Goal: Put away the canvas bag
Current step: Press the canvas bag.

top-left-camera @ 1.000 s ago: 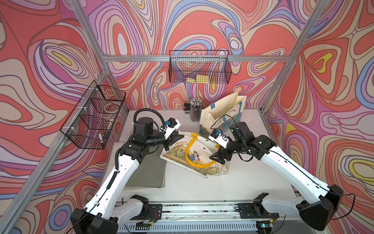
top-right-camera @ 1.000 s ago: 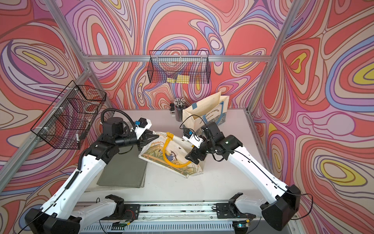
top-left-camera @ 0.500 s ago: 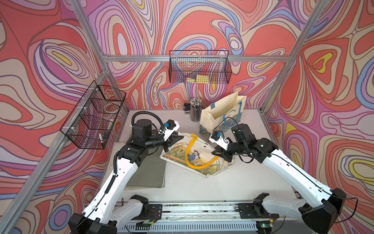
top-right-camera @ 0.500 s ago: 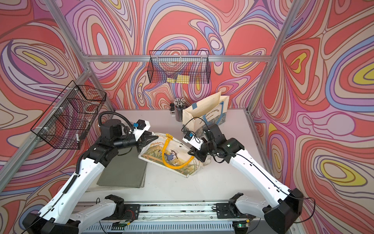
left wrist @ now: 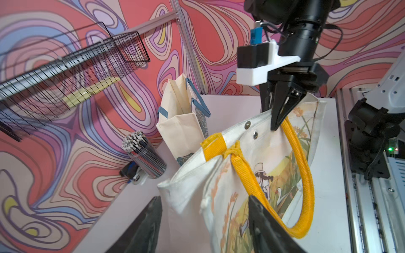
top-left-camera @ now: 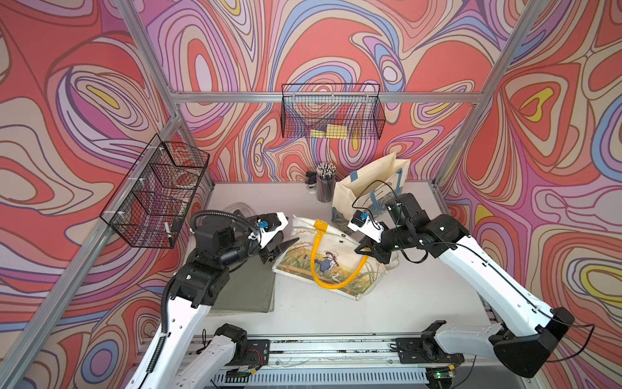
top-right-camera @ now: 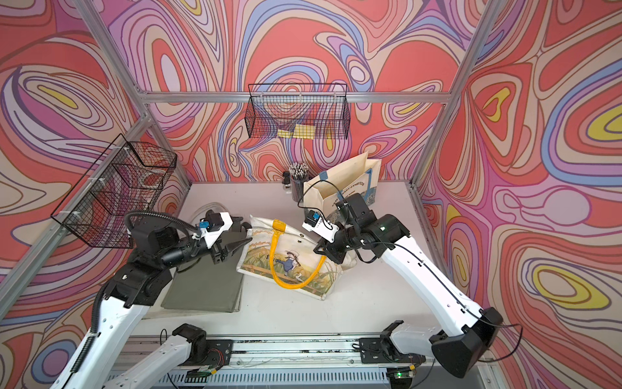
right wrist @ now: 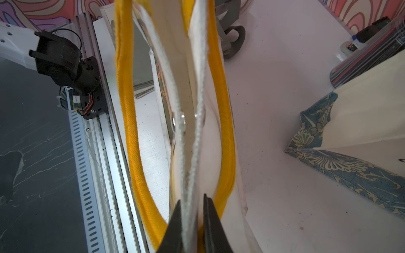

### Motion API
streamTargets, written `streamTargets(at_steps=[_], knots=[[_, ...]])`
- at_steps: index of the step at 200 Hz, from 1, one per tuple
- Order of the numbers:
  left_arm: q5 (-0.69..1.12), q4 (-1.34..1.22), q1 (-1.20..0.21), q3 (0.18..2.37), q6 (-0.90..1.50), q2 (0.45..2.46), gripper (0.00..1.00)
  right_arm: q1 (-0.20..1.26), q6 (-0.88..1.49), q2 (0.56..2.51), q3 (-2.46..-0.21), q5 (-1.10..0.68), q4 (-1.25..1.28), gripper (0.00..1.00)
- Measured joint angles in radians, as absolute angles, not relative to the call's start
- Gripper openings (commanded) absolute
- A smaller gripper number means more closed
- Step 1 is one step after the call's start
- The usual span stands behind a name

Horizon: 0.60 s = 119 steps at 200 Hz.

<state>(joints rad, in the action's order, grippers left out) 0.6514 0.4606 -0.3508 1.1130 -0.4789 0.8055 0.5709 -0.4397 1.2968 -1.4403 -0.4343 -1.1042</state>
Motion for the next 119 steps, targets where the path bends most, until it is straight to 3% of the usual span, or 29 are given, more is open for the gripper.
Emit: streamTargets(at_steps=[57, 119], knots=[[0.447, 0.545, -0.731, 1.241, -0.647, 0.908, 0.72, 0.571, -0.453, 1.364, -1.533, -0.433, -1.238, 0.00], [0.374, 0.531, -0.755, 1.241, -0.729, 1.145, 0.77, 0.571, -0.463, 1.341, -1.522, -0.394, -1.262, 0.00]])
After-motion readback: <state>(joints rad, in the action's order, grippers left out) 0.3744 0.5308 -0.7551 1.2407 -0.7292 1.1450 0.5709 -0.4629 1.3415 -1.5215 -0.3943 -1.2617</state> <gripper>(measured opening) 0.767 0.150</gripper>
